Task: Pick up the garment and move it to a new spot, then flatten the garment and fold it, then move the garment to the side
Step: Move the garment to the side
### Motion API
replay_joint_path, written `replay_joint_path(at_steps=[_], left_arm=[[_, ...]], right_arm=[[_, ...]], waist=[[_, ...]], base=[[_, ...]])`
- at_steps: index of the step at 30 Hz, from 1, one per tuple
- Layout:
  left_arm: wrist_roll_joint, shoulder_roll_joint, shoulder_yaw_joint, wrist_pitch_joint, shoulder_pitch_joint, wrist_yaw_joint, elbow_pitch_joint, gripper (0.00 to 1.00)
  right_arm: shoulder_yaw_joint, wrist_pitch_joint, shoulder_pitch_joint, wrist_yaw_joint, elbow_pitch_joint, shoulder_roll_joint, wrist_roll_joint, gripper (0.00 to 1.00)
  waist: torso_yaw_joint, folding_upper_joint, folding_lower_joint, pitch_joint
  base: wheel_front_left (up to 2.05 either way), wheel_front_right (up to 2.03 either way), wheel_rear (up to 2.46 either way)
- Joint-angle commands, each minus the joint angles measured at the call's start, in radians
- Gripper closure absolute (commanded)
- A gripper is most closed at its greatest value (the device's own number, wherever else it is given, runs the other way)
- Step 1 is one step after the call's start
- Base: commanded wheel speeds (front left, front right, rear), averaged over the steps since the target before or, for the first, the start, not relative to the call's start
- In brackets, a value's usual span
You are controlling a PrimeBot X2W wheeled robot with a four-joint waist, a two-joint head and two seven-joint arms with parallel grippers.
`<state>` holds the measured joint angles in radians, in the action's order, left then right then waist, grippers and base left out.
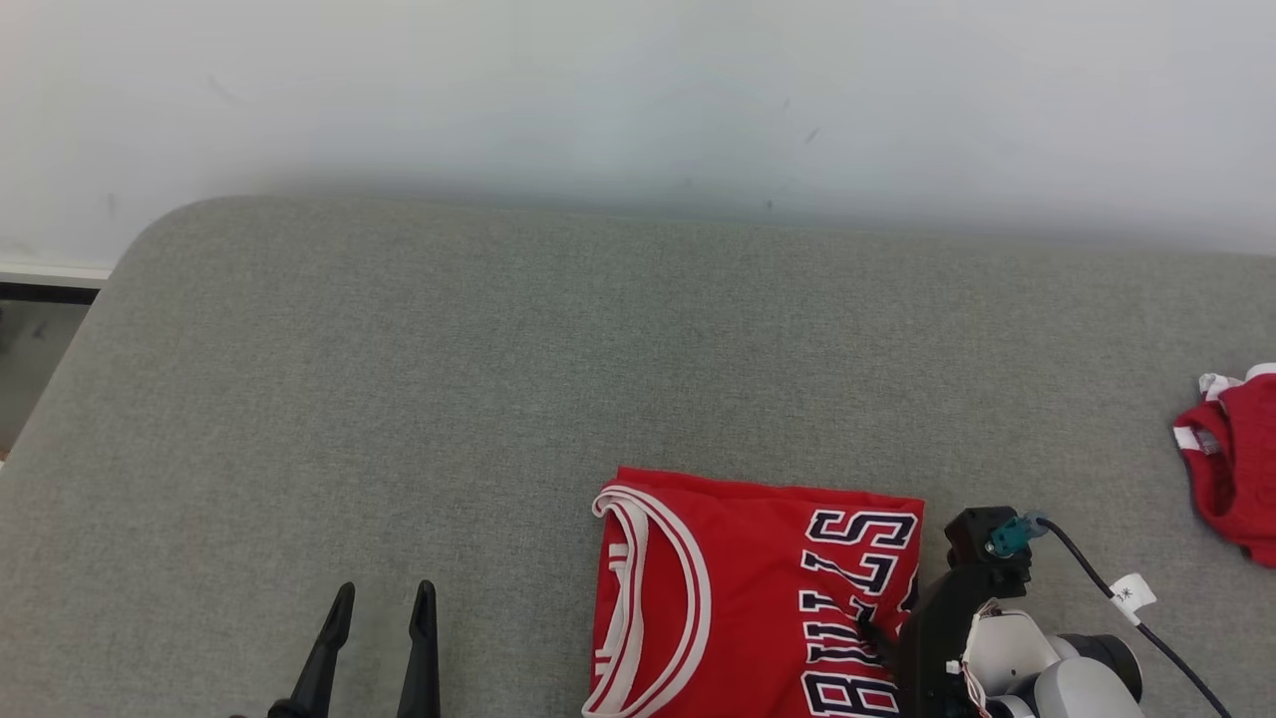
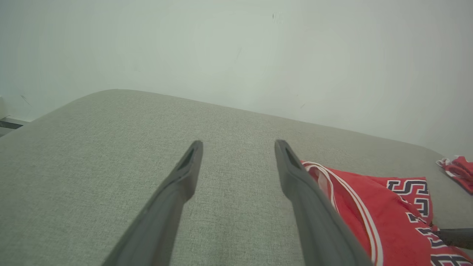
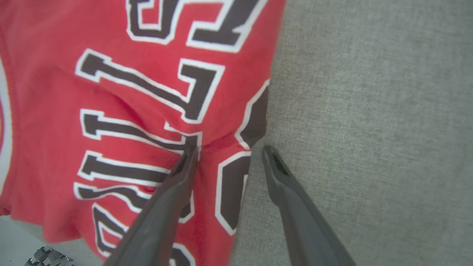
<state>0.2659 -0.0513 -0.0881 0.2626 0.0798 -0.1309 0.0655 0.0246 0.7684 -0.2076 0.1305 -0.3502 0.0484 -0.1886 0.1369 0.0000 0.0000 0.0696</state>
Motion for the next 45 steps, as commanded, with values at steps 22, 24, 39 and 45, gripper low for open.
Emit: replay_joint_path(at_steps=[22,24,39,45], left_arm=[[-0.008,-0.018,-0.008,0.003,-0.068,0.001,-0.055,0.0],[-0.01,-0.022,-0.012,0.003,-0.085,0.001,-0.075,0.0],[-0.027,-0.053,-0.073,0.003,-0.19,0.001,-0.132,0.0],[-0.03,-0.069,-0.067,0.003,-0.195,0.001,-0.137,0.0]], right_arm=[[-0.092,-0.109,-0.198,-0.001,-0.007,0.009,0.261,1.0],[-0.107,-0.104,-0.24,-0.001,0.01,0.034,0.297,1.0],[-0.301,-0.049,-0.386,-0.001,0.174,0.225,0.401,1.0],[-0.375,-0.088,-0.425,-0.001,0.181,0.251,0.453,1.0]], waist=[[-0.111,0.0,0.0,0.086],[-0.132,0.0,0.0,0.112],[-0.235,0.0,0.0,0.241],[-0.251,0.0,0.0,0.272]], base=[[0.0,0.0,0.0],[0.0,0.0,0.0],[0.0,0.0,0.0],[0.0,0.0,0.0]])
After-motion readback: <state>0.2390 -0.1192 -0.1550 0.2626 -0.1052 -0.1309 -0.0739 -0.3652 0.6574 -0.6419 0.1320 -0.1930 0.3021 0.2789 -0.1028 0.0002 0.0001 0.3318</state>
